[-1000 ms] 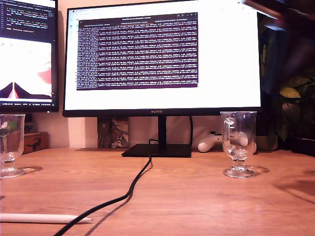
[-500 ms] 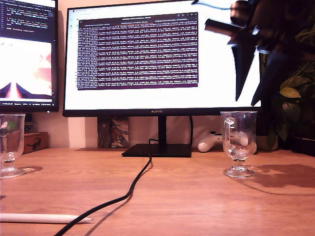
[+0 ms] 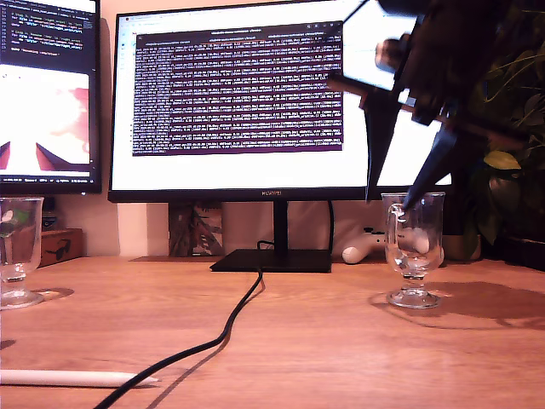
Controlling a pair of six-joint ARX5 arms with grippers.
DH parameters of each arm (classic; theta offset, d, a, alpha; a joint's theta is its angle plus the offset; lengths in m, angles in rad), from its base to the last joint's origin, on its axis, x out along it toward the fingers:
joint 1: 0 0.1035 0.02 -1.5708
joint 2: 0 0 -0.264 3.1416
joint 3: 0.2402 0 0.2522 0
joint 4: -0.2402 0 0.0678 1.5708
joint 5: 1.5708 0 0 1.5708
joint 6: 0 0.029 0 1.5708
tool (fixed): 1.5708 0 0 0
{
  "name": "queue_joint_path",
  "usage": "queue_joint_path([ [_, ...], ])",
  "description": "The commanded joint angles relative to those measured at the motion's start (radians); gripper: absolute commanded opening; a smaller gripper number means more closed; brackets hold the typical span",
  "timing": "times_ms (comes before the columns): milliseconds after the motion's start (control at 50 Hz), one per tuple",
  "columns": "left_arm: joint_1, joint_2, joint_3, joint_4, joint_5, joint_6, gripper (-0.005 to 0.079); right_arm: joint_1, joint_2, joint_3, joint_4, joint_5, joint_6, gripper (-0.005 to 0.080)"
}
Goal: Pick the small glass cups in front of you with each of your hands, and place them behind the white pen
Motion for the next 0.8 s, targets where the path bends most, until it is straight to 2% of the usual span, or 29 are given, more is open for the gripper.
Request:
queue_joint_path([
  [0, -0.003, -0.005, 0.027, -0.019, -0.018, 0.014, -0.0019, -0.004, 0.016, 0.017, 0.016, 0.0, 0.004, 0.0234],
  [180, -0.003, 0.049, 0.105, -0.116, -0.107, 0.021, -0.0019, -0.003, 0.021, 0.017, 0.027, 0.0, 0.003, 0.0125],
  [300, -0.003, 0.145, 0.183, -0.166, -0.161, 0.051, -0.0019, -0.003, 0.021, 0.017, 0.034, -0.001, -0.002, -0.0019],
  [420, -0.003, 0.291, 0.287, -0.22, -0.201, 0.116, -0.0019, -0.003, 0.021, 0.017, 0.041, -0.001, -0.021, -0.0011],
  [560, -0.003, 0.473, 0.419, -0.256, -0.202, 0.152, -0.0019, -0.003, 0.021, 0.017, 0.057, 0.0, -0.035, -0.0011],
  [580, -0.003, 0.5, 0.441, -0.264, -0.201, 0.193, -0.0019, -0.003, 0.021, 0.017, 0.059, 0.0, -0.036, -0.0011],
  [760, -0.003, 0.713, 0.597, -0.322, -0.192, 0.219, -0.0019, -0.003, 0.021, 0.017, 0.062, 0.0, -0.061, -0.0011],
  [780, -0.003, 0.729, 0.609, -0.325, -0.192, 0.25, -0.0019, -0.003, 0.021, 0.017, 0.062, 0.0, -0.061, -0.0011],
])
